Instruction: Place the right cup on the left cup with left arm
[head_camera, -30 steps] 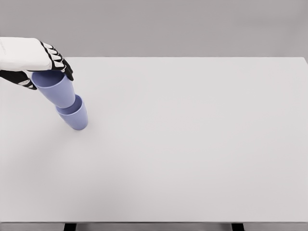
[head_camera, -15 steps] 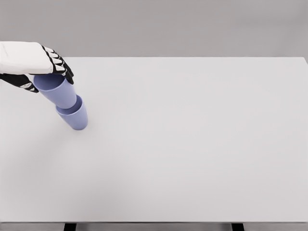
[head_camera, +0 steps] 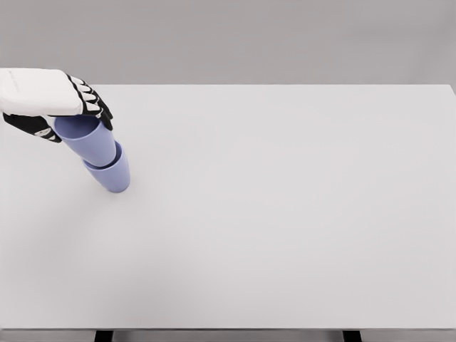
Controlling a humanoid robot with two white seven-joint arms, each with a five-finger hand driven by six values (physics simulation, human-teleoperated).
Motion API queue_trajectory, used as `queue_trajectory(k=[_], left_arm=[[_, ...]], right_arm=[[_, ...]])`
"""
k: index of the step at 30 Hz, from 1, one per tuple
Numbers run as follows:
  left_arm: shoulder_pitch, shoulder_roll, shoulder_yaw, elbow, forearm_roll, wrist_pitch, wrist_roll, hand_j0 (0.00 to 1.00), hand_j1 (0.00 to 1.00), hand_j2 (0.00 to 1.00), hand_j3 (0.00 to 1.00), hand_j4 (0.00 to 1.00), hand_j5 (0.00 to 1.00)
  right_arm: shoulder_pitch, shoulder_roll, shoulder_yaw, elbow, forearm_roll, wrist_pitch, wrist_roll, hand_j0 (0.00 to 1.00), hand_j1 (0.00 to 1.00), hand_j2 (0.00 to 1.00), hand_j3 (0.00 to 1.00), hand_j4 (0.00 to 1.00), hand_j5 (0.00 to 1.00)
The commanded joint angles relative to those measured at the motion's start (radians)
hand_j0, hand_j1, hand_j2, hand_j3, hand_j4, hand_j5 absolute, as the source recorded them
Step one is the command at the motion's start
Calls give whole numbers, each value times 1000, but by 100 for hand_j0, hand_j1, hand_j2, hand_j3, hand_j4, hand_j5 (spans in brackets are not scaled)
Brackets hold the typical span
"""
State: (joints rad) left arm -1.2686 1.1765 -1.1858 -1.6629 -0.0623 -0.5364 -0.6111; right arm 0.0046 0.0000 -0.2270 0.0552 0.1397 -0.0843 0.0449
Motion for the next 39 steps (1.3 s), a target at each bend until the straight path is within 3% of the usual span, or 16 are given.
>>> queue_trajectory(k=[1,39], left_arm=[[0,-1,2,2,3,3,0,74,74,74,74,74,74],[26,-37,2,55,-25,0,0,74,74,74,74,74,74]], right_arm=[[0,0,0,0,0,0,0,100,100,100,100,100,100],[0,0,0,0,0,0,0,100,100,100,100,100,100]])
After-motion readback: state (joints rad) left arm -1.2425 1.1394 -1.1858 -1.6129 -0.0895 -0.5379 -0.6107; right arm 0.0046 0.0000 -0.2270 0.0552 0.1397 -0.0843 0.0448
